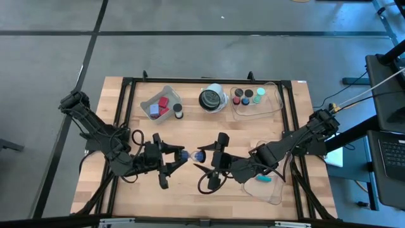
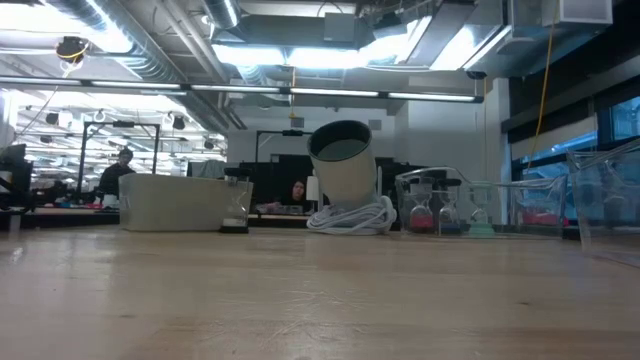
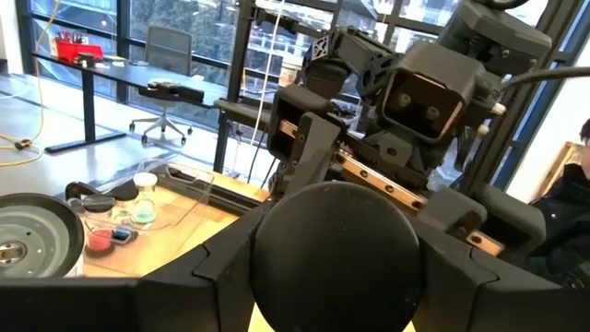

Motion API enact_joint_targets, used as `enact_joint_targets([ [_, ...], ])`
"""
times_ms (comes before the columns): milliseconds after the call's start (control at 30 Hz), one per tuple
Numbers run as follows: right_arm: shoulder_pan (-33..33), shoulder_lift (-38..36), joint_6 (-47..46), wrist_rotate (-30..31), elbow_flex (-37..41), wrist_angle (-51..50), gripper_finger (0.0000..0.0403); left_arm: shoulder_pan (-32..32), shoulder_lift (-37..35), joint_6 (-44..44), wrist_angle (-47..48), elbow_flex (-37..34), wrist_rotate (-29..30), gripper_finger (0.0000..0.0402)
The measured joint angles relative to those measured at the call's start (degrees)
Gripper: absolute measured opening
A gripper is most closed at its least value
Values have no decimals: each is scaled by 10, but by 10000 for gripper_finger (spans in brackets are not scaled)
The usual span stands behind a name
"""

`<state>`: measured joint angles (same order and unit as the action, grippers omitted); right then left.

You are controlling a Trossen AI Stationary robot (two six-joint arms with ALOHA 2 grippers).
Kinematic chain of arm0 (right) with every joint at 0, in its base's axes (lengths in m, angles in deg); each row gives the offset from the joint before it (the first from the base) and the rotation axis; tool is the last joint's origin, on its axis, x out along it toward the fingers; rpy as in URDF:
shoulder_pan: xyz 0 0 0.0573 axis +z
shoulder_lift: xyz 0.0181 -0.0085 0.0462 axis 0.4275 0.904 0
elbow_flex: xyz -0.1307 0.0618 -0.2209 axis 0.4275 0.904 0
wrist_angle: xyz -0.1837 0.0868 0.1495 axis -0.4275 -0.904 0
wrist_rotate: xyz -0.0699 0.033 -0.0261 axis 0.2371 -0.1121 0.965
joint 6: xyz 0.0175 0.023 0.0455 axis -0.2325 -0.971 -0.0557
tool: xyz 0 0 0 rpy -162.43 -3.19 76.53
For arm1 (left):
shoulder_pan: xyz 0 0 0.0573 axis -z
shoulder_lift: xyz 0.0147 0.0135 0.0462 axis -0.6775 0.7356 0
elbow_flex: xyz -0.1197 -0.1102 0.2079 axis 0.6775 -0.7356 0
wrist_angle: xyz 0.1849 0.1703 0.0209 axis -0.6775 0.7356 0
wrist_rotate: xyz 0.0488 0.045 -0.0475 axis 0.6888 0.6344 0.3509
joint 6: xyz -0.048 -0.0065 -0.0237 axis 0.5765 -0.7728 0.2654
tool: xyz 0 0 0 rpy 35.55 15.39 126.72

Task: Pick & Place Office items
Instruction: Put the blue hourglass into the top transparent bin

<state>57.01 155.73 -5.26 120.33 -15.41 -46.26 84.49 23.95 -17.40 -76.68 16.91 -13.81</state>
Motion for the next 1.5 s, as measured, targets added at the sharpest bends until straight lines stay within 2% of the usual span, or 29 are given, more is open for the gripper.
enact_joint_targets([
  [200,0,0,-6,1,0,0,213,0,0,0,-3,0,1,210],
  [467,0,0,-5,1,0,-1,212,0,0,-16,-4,0,0,210],
  [633,0,0,-6,-6,0,0,212,0,-1,-38,-3,0,-28,224],
  [900,-1,0,-27,-26,0,-15,212,-1,-1,-105,-2,0,9,257],
  [1267,-16,0,-93,-36,0,-106,212,-31,-2,-97,1,0,12,295],
  [1500,-33,-29,-221,-62,0,-262,212,-42,-2,-116,1,0,81,306],
])
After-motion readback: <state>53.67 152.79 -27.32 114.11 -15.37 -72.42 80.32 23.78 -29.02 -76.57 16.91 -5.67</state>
